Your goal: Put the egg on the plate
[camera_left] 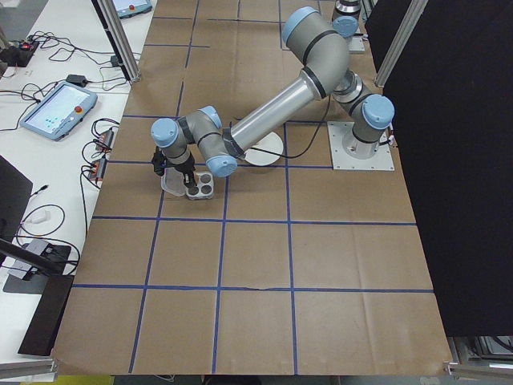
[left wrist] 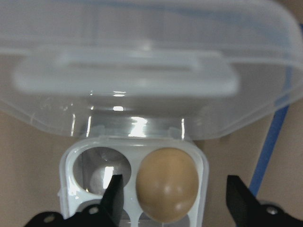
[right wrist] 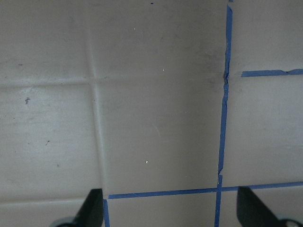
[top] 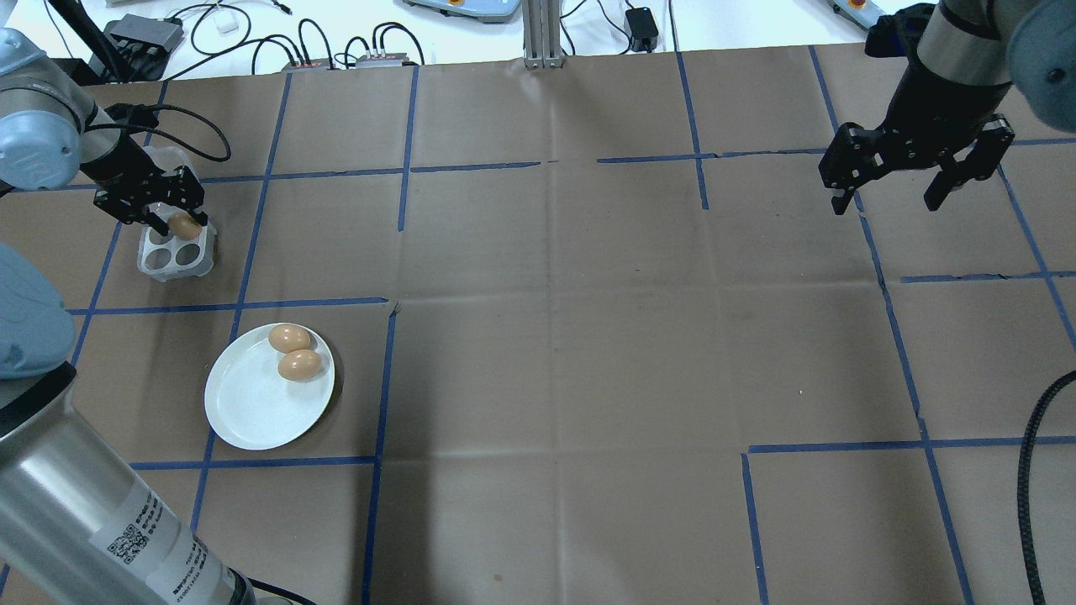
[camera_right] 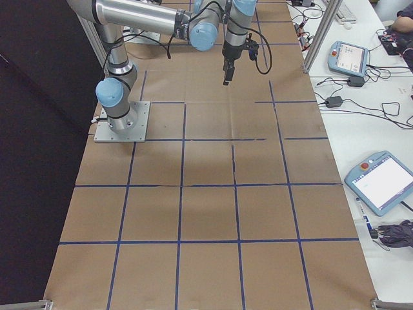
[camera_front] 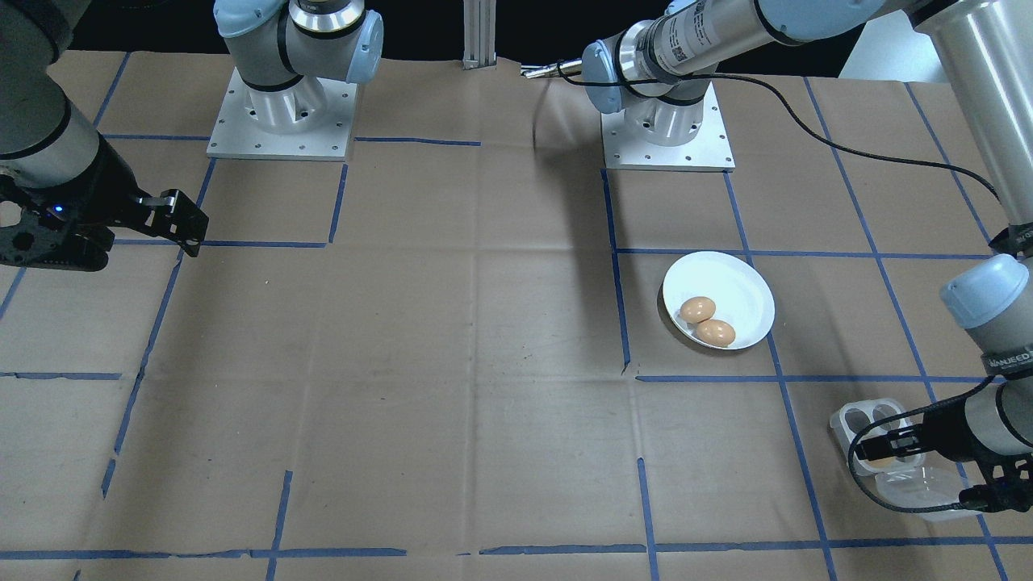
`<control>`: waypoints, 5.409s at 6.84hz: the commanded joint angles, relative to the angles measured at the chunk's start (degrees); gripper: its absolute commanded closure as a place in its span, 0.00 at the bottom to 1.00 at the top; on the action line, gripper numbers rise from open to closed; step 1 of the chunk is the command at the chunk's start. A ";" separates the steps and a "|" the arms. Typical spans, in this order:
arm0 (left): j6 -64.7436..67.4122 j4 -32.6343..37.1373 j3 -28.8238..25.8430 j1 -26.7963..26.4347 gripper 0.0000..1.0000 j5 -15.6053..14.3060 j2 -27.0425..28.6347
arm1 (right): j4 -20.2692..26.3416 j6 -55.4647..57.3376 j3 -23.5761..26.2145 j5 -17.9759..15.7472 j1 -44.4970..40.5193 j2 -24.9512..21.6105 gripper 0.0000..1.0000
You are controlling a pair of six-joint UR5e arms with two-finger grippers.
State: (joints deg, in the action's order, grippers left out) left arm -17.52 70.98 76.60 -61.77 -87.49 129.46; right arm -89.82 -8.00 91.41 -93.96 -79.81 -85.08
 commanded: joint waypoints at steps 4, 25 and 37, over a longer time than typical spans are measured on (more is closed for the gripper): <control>-0.50 0.12 -1.00 0.51 0.87 0.91 -0.87 | 0.00 0.00 0.00 0.00 0.00 0.00 0.00; 17.25 7.30 19.21 -26.83 0.01 -3.65 -36.90 | 0.00 0.00 0.00 0.00 0.00 0.00 0.00; 23.58 6.01 20.08 -26.47 0.00 -5.41 -38.13 | 0.00 0.00 0.00 0.00 0.00 0.00 0.00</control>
State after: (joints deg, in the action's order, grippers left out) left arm 5.63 77.10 96.31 -88.23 -92.78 91.69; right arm -89.82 -8.00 91.41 -93.96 -79.80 -85.08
